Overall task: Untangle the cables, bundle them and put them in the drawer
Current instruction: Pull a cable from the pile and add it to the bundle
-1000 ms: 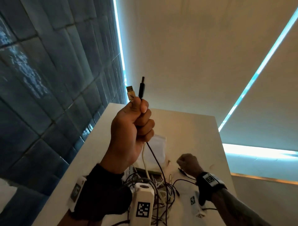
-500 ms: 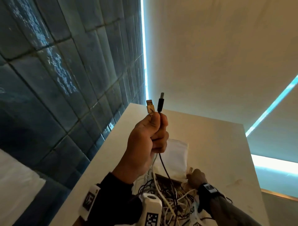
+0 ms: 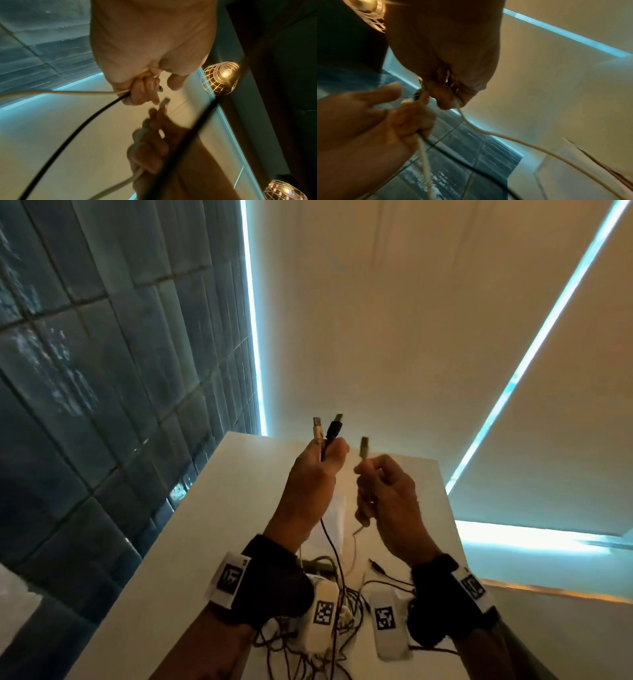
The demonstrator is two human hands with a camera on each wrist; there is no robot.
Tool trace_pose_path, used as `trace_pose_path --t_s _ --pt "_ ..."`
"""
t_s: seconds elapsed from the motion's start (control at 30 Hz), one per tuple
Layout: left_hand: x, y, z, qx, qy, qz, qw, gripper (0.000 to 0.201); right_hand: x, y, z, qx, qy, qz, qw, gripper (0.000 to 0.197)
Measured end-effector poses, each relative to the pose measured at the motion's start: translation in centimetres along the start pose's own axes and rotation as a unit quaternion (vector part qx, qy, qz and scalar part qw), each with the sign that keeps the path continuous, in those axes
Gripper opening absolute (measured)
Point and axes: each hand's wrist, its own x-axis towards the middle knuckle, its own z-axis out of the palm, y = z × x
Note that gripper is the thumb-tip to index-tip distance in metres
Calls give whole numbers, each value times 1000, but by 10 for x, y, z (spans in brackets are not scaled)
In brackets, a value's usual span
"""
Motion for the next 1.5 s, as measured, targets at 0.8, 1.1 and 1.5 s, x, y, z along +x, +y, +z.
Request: trace_pose_path --t_s 0.8,1.1,1.5 --pt "-37 38 10 -124 57 78 987 55 -53 -13 6 -83 -91 -73 990 24" --pt "-38 51 -15 -113 -50 64 990 36 -65 64 1 -146 -75 48 985 30" --pt "-26 55 -39 -92 35 122 988 27 -72 112 -2 -118 -71 96 986 30"
